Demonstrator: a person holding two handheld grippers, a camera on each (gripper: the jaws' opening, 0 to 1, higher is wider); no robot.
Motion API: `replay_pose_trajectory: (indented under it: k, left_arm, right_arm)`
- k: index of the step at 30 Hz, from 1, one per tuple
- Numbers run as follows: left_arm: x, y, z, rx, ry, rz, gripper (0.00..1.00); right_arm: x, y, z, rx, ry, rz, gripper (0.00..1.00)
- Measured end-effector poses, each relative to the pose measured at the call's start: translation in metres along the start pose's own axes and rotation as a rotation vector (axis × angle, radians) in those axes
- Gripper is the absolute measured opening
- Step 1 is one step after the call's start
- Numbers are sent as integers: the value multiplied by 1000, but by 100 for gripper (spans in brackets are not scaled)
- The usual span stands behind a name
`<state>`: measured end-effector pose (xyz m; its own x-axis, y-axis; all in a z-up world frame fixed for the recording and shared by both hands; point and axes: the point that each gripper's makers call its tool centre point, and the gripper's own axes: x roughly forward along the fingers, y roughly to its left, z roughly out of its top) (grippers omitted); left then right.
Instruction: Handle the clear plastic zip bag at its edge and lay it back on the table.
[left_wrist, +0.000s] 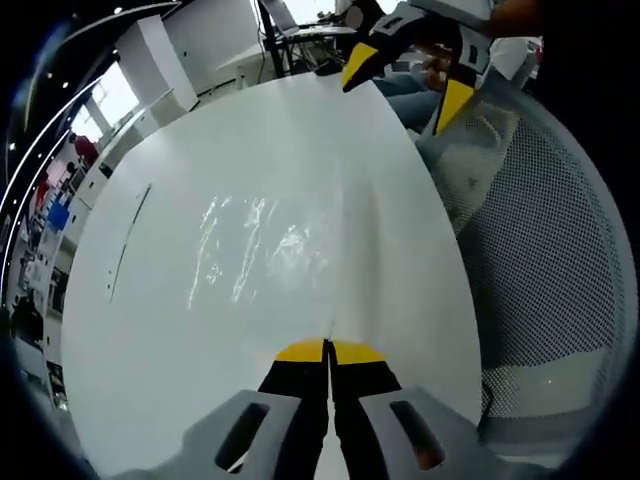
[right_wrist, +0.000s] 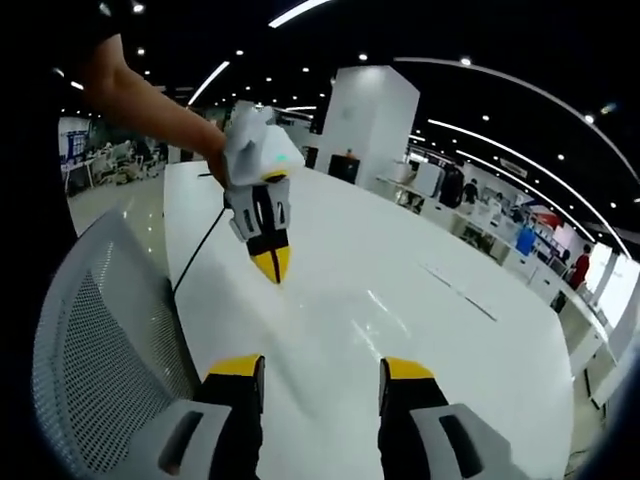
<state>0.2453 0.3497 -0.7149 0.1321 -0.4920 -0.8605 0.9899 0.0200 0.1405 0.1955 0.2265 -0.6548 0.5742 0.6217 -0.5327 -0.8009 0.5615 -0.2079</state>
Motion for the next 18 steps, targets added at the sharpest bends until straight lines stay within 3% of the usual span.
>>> replay_pose_trajectory:
  k: [18]
  left_arm:
    - [-13, -26, 11, 28, 27, -42, 0]
  right_arm:
    - [25, 25, 6, -94, 26, 133, 24]
